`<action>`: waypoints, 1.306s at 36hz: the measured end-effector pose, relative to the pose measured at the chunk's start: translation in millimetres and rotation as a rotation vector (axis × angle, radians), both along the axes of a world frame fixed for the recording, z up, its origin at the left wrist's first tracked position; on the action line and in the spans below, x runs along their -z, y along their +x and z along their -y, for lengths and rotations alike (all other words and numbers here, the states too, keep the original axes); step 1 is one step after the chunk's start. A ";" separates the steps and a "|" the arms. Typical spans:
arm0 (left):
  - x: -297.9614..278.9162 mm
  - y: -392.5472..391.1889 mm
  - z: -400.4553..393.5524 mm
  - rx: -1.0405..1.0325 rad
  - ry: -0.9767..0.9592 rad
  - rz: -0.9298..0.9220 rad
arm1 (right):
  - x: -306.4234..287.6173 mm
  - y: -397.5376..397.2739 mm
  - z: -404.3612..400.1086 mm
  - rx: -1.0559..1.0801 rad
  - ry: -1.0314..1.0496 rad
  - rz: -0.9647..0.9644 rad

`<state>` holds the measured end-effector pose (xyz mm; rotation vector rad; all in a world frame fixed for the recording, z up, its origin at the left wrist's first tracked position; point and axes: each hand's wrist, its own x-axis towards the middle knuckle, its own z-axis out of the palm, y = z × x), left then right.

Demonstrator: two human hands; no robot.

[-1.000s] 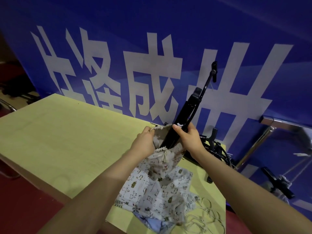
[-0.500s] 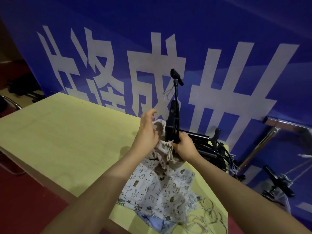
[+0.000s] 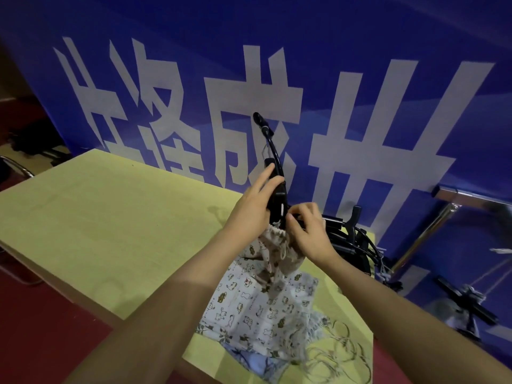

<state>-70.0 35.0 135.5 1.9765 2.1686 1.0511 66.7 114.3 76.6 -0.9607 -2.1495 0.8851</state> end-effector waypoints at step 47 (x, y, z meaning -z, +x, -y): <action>-83.3 -2.1 -5.3 0.092 -0.080 -0.154 | -166.9 6.2 -5.0 0.043 0.278 -0.383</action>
